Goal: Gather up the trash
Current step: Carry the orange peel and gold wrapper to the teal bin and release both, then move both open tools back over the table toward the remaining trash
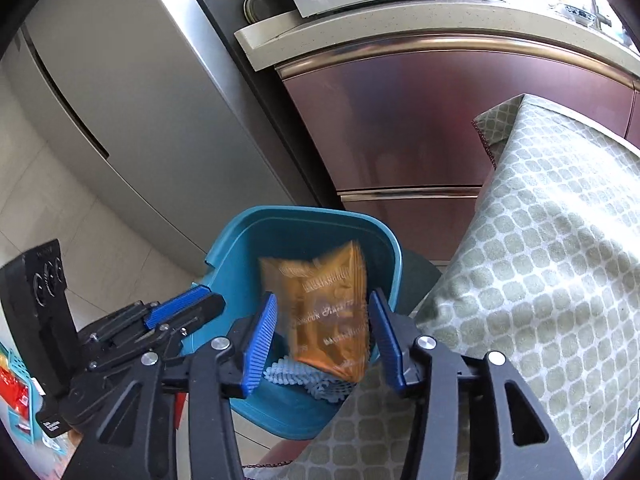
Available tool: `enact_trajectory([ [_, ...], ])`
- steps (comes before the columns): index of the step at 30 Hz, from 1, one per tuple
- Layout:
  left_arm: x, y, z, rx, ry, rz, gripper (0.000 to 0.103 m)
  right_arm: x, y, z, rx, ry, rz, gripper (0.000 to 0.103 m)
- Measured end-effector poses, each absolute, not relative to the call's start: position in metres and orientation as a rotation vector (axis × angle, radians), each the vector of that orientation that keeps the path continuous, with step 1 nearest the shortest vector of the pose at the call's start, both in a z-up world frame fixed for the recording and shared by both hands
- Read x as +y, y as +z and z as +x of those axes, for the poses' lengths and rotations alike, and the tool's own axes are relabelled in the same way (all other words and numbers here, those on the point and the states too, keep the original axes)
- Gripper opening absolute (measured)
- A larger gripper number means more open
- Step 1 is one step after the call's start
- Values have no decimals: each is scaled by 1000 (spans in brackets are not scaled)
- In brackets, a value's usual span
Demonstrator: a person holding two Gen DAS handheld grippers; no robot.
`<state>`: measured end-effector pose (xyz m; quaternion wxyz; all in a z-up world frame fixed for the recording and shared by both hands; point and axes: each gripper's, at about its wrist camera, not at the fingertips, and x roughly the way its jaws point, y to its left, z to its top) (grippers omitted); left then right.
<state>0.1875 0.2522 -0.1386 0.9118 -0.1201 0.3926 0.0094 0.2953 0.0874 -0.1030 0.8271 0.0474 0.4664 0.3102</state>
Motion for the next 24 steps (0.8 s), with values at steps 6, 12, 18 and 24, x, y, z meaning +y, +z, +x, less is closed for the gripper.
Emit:
enact_trajectory([
  [6,247,-131,182,797,4,-239,22,83,-101,291,985,675,110,48],
  [12,235,-118,175,770,-41,-227,28,57,-86,265,919,704,117,48],
  [18,198,-99,169,723,-139,-191,39,-1,-62,226,808,677,122,48],
  [24,136,-81,172,696,-277,-128,43,-85,-45,191,717,558,185,48],
])
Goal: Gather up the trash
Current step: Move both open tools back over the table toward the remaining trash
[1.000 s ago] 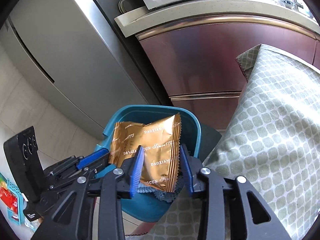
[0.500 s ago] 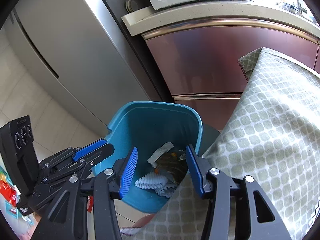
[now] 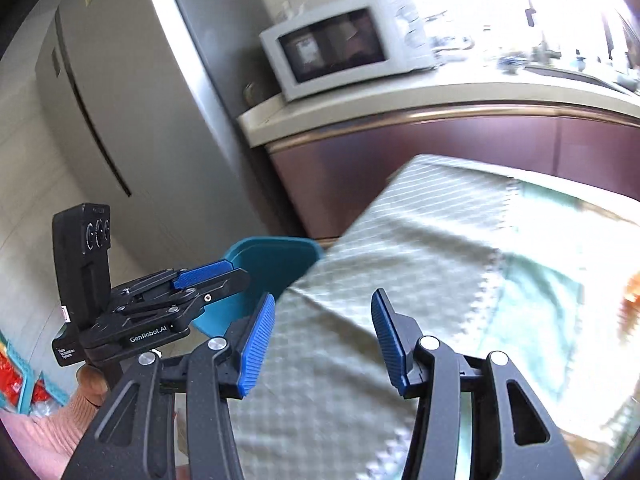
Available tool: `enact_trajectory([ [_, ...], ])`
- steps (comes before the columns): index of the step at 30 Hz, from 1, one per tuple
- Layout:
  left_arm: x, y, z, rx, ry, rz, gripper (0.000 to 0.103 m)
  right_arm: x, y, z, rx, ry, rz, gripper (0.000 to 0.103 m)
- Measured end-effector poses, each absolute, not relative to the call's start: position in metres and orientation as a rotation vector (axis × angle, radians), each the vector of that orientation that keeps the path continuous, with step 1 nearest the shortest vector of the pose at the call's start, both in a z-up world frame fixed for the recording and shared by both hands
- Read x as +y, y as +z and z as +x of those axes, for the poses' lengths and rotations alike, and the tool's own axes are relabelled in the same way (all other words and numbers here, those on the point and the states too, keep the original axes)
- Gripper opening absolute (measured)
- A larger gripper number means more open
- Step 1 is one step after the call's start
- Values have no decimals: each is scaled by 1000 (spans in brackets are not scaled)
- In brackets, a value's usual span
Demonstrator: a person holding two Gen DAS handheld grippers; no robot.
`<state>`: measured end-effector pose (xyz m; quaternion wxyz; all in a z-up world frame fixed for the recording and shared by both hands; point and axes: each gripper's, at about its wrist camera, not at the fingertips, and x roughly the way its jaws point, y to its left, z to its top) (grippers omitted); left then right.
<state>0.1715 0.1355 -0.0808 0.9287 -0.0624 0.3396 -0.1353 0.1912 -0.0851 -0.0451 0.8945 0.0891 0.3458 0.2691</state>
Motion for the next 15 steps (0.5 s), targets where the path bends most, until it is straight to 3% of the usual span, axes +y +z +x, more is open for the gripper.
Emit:
enact_trajectory([
  [15,-56,-73,166,751,-638,5,44,-312,-52,110,601,-30,309,49],
])
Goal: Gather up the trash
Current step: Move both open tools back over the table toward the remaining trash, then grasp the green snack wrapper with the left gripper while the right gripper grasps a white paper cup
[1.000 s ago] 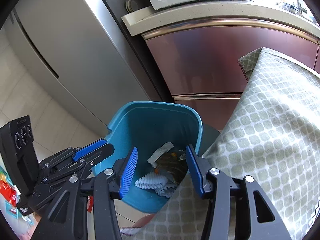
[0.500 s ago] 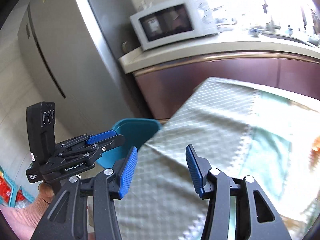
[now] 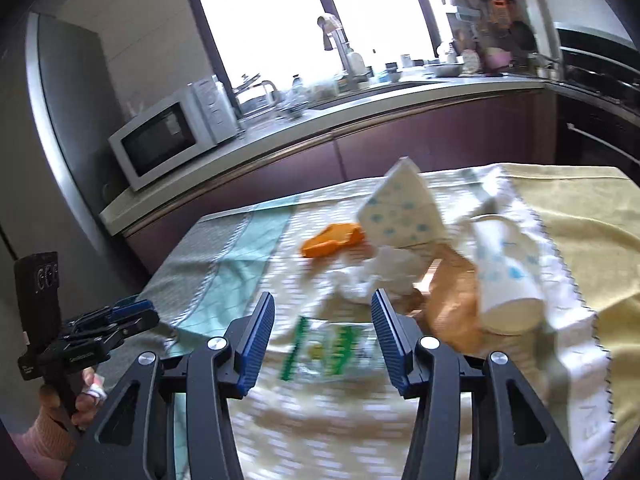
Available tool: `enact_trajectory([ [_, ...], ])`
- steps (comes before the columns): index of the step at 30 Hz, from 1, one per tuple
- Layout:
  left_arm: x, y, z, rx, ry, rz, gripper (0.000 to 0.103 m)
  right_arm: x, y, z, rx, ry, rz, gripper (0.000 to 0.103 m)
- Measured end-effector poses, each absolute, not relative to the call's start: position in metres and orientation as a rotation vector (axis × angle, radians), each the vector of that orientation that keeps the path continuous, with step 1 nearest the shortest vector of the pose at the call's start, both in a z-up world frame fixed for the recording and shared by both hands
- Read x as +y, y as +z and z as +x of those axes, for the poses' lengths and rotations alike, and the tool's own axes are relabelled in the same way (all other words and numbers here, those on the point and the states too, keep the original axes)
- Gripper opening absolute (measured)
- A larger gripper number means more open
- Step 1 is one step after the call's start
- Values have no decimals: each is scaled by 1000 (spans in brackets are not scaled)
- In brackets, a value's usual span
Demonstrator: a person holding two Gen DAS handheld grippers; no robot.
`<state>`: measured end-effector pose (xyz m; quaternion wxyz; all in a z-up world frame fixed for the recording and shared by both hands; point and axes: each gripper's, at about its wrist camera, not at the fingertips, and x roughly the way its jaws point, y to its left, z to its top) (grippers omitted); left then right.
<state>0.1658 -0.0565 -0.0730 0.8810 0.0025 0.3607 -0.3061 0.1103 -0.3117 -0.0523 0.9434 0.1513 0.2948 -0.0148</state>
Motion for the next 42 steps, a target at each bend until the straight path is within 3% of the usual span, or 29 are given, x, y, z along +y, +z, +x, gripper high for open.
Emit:
enact_trajectory([
  [6,-123,-81,166,794,-758,24,46,-373,-66,98,588,-191,346,60],
  [11,-162,-91,167,843,-806,41,48,-392,-86,106,613,-214,383,63],
  [14,-176,-96,170,872,-813,49,48,-400,-96,113,619,-210,422,72],
  [20,-192,-106,180,932,-813,45,48,-408,-108,125,631,-178,500,74],
  [22,-195,-109,184,950,-812,39,48,-411,-110,125,633,-161,527,67],
  [24,-199,-112,187,964,-817,33,46,-415,-112,124,630,-148,550,60],
  [30,-211,-119,192,997,-835,27,35,-417,-113,118,616,-137,562,60],
  [32,-214,-120,193,1004,-843,25,20,-418,-111,115,604,-136,564,59],
  [34,-217,-122,194,1017,-844,25,12,-418,-109,111,591,-134,569,59],
  [42,-212,-116,190,988,-842,6,8,-413,-97,96,547,-106,555,59],
])
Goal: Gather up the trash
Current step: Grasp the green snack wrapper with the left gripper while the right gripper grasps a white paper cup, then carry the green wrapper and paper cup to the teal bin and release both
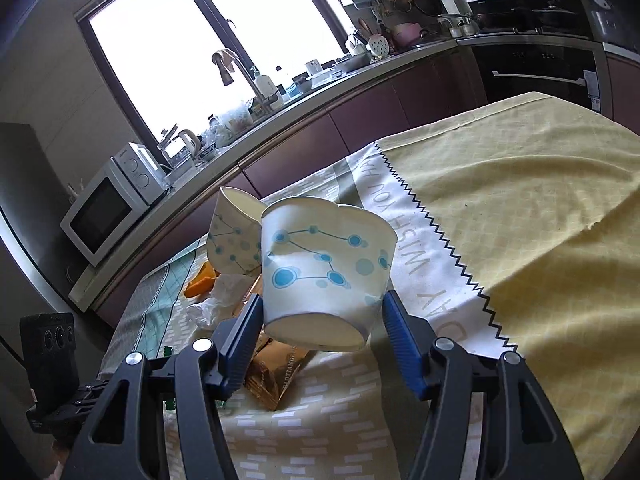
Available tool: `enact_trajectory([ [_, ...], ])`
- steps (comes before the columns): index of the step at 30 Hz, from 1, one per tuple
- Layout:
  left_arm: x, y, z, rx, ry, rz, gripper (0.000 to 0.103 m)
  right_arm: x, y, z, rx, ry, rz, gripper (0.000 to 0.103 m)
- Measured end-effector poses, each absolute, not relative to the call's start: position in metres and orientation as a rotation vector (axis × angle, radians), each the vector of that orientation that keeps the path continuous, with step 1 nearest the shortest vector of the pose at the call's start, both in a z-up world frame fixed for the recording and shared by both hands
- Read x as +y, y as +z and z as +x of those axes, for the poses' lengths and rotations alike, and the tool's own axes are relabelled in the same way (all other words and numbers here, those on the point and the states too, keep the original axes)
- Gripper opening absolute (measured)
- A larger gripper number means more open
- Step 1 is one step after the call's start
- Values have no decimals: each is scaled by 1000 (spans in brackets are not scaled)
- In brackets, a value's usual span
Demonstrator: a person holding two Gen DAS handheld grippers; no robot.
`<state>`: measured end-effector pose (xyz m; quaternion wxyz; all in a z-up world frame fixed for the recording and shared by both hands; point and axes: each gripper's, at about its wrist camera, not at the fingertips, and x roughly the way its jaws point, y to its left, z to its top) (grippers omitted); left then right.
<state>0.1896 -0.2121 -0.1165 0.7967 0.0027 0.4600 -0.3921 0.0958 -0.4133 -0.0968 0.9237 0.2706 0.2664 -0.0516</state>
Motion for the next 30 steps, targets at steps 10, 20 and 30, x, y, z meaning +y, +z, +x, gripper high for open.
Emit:
enact_trajectory([
  [10,-174,-88,172,899,-812,-25,7,-388,-78,82,509,-14,518,59],
  [20,-110,-65,162,839,-745,-102,7,-327,-67,90,526,136,446,59],
  [30,-23,-55,152,804,-620,-184,7,-254,-61,110,562,302,387,59],
])
